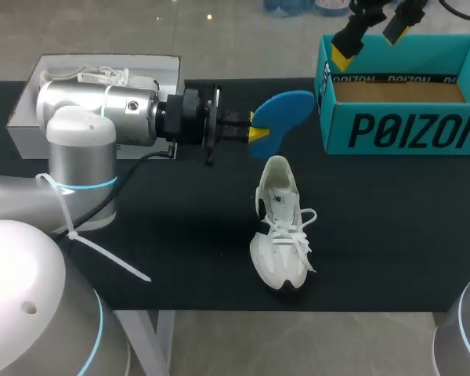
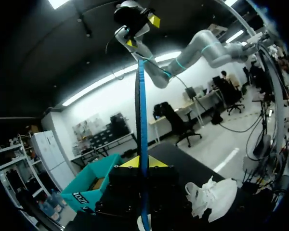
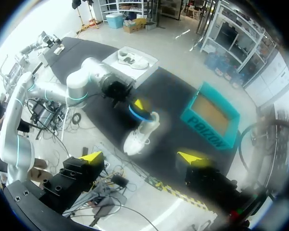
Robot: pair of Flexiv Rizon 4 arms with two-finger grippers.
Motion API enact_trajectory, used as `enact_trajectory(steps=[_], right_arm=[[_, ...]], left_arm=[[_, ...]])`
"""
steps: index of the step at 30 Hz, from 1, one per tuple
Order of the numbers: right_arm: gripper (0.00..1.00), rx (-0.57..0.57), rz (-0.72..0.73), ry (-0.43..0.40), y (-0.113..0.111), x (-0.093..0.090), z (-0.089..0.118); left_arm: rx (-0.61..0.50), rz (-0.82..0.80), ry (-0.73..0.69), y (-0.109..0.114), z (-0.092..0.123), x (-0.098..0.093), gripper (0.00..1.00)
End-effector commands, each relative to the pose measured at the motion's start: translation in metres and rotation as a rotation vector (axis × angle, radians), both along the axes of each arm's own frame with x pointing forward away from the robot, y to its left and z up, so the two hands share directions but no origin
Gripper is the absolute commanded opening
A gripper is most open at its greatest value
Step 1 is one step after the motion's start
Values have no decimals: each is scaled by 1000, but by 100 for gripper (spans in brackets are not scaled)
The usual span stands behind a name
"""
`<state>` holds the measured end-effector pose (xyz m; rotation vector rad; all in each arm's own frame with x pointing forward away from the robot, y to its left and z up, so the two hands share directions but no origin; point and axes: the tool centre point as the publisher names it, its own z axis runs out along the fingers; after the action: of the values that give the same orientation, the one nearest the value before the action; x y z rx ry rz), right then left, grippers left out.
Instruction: Take the shoe out of the shoebox, open the shoe tongue, remove and reinsert the insole, then place the shoe into the shoebox
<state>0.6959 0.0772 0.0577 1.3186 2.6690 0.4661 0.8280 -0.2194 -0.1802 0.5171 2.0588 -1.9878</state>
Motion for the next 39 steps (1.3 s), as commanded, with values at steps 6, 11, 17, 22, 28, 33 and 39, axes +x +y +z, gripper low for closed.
enact_trajectory(steps=[6, 11, 17, 22, 28, 33, 39], right_arm=[[100, -2, -1, 4, 1, 1, 1], [100, -2, -1, 4, 1, 1, 1], [100, -2, -1, 4, 1, 1, 1], [100, -2, -1, 4, 1, 1, 1], [100, -2, -1, 4, 1, 1, 1], [100, -2, -1, 4, 1, 1, 1], [100, -2, -1, 4, 1, 1, 1]], left_arm=[[22, 13, 33, -4, 5, -5, 0], [22, 13, 33, -4, 5, -5, 0], [22, 13, 33, -4, 5, -5, 0], [22, 13, 33, -4, 5, -5, 0], [-26, -5, -285, 1, 9, 1, 0], [-19, 21, -513, 14, 8, 1, 0], [3, -40, -738, 19, 9, 1, 0]])
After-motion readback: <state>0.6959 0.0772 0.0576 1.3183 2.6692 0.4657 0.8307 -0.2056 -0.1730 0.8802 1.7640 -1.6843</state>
